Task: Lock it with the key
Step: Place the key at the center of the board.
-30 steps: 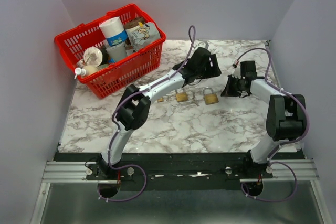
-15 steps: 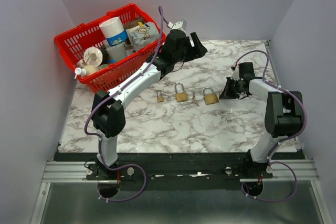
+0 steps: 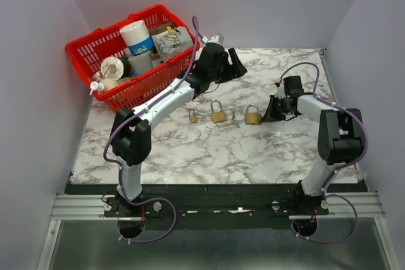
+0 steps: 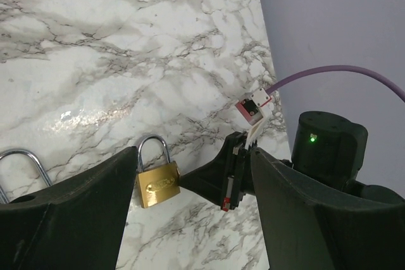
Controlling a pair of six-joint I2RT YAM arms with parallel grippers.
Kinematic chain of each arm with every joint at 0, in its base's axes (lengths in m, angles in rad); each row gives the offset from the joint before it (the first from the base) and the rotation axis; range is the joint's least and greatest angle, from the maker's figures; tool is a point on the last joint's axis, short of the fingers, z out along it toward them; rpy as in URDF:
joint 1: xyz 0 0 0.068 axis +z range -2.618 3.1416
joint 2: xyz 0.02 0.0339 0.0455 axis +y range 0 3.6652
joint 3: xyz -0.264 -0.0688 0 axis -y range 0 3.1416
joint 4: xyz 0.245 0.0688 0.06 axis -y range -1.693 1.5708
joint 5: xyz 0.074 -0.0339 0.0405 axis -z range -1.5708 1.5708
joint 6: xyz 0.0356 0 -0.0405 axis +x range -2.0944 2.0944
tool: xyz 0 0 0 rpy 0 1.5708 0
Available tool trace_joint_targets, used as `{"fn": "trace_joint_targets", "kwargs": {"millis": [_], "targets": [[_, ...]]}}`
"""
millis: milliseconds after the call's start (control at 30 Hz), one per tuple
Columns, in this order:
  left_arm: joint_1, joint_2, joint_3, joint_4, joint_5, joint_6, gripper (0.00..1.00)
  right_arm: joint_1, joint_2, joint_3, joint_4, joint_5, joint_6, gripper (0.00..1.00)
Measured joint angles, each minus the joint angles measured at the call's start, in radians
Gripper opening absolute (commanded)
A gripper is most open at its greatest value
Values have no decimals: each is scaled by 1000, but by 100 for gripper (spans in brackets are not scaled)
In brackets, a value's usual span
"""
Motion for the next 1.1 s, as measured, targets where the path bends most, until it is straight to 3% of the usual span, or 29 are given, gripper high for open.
{"fn": "trace_joint_targets", "kwargs": {"millis": [733,1100], "targets": [[16,-57,-62,2,10,69,82,-17,43,102,-131,97,-67,1],[27,-77,-100,11,20,68,82,-19,81,135,-143,71,-78,12]]}}
